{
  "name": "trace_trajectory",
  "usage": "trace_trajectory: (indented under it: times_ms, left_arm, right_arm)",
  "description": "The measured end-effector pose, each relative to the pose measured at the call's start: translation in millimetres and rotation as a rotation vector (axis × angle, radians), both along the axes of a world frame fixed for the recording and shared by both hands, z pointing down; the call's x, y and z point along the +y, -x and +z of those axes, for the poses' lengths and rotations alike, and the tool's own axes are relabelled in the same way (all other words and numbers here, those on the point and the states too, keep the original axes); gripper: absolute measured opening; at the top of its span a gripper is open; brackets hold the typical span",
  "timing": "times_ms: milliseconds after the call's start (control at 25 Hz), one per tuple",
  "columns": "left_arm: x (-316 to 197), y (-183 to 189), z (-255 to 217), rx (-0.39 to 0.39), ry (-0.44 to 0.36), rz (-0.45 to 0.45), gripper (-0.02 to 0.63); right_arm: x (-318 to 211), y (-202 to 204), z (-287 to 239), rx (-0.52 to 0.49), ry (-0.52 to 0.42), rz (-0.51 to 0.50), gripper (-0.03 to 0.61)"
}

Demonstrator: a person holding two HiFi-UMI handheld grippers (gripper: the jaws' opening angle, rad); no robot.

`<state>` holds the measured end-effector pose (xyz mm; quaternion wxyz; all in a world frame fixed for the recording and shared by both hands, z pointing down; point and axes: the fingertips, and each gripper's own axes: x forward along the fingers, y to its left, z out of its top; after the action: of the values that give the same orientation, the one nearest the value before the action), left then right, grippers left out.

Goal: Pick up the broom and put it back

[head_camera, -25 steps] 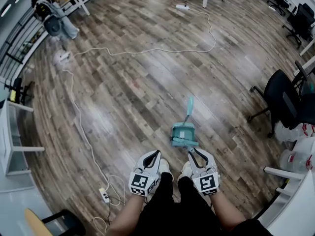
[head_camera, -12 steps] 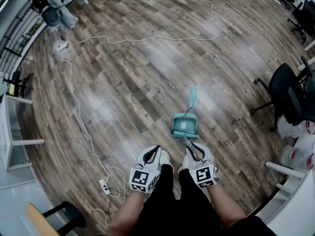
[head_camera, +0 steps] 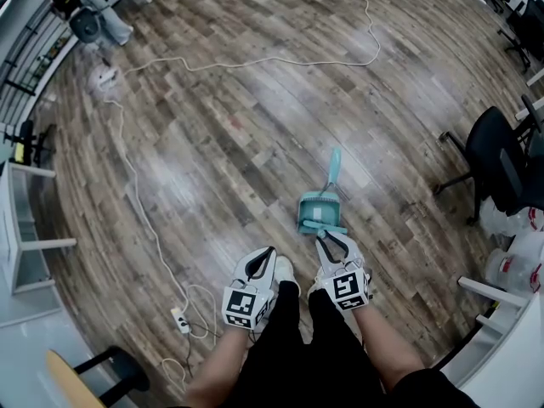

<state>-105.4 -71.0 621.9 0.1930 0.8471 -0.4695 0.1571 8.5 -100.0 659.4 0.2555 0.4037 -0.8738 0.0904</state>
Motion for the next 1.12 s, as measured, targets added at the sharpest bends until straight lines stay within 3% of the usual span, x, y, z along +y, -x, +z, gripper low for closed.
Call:
trace_trajectory:
  times_ms: [440,1120]
  left_arm:
    - [-30,0,-21,0.003,-0.073,0.014,0.017]
    - [-48,4,-12,-0.011,-0.042,0.026,0.017]
  right_arm:
    - [-49,-5,-2,0.001,-0.043,0.065,0.087]
    - [-125,-23,8,0.037,-0.059,0.126,0.092]
